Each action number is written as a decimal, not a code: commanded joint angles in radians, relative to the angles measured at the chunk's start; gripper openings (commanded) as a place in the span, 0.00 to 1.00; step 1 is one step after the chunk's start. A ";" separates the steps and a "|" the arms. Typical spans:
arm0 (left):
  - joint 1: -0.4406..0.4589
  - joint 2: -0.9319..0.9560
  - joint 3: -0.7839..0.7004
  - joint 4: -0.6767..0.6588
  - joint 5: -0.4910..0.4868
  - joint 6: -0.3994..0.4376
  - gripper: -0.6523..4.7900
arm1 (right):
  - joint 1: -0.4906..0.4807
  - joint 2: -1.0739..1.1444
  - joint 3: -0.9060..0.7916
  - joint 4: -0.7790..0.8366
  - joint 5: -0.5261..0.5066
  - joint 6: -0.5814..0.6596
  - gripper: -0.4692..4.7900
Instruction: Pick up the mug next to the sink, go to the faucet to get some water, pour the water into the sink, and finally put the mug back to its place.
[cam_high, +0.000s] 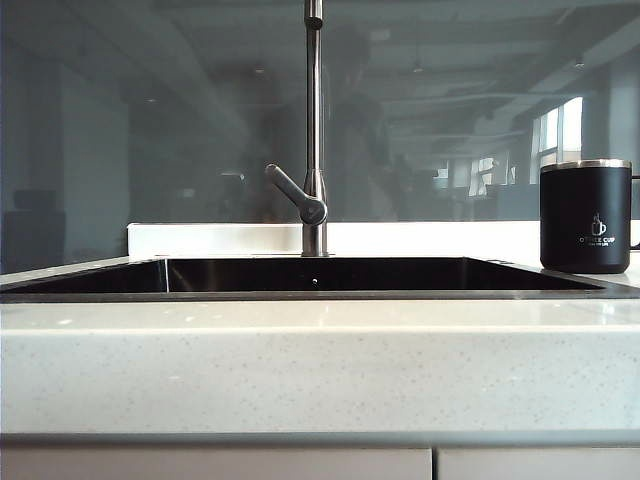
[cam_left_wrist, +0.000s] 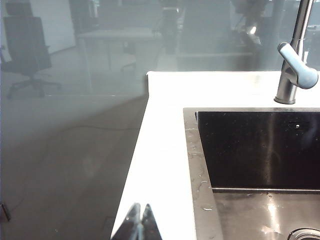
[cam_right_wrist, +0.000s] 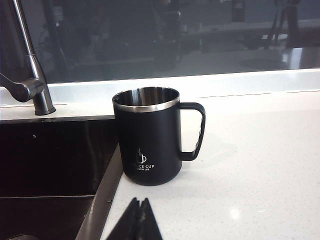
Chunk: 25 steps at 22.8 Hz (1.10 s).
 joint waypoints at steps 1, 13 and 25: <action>0.000 0.000 0.003 0.011 0.005 -0.003 0.11 | 0.000 -0.002 -0.003 0.019 0.001 -0.003 0.08; 0.000 0.000 0.005 0.192 0.097 -0.268 0.11 | -0.001 0.003 0.007 0.238 0.003 0.178 0.08; 0.000 0.293 0.164 0.463 0.095 -0.185 0.11 | -0.154 0.547 0.161 0.488 0.007 0.043 0.13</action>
